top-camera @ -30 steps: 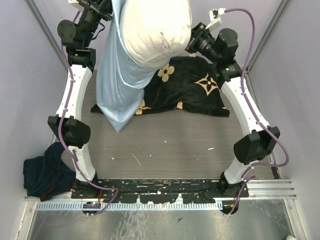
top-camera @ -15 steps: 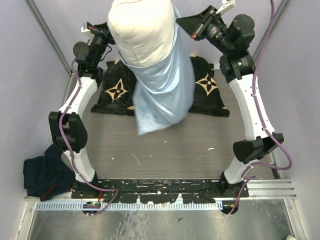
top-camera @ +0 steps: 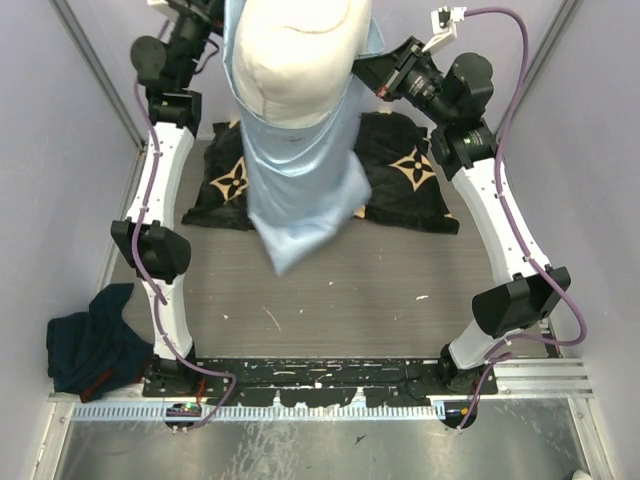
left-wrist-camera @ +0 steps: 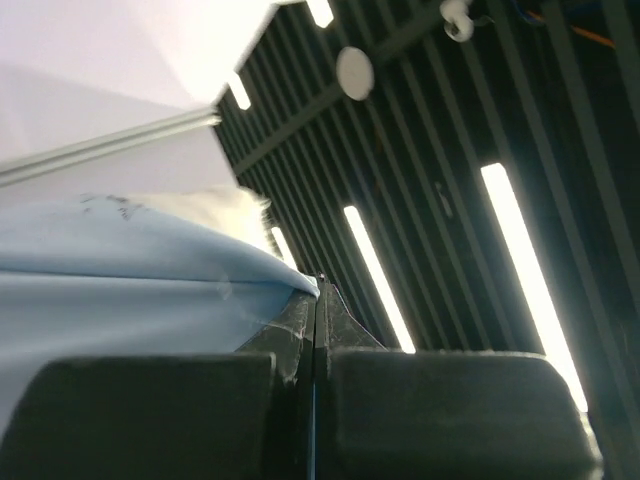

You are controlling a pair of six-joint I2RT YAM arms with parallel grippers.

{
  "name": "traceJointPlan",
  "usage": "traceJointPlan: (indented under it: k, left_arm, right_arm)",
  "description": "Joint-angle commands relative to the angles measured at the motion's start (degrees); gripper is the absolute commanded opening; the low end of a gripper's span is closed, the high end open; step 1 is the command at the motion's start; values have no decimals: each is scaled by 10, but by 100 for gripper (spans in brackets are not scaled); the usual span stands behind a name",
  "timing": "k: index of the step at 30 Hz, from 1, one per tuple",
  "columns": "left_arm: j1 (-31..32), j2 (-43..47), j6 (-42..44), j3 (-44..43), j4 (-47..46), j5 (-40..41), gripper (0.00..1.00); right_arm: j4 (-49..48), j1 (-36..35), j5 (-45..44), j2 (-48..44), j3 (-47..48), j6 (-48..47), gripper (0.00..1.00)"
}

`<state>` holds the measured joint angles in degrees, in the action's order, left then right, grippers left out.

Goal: Put the pillow into the pillowcase

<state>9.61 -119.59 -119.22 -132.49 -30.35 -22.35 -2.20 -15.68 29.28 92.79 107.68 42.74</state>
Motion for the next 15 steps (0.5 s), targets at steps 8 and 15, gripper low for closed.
traceJointPlan:
  k: [8,15]
  left_arm:
    - [-11,125,-101,176,-110,43,0]
    - [-14,119,-122,211,-157,41,0]
  right_arm:
    - [-28,-3,-2,-2,148,5,1]
    - [-63,-3,-3,-28,44,22,0]
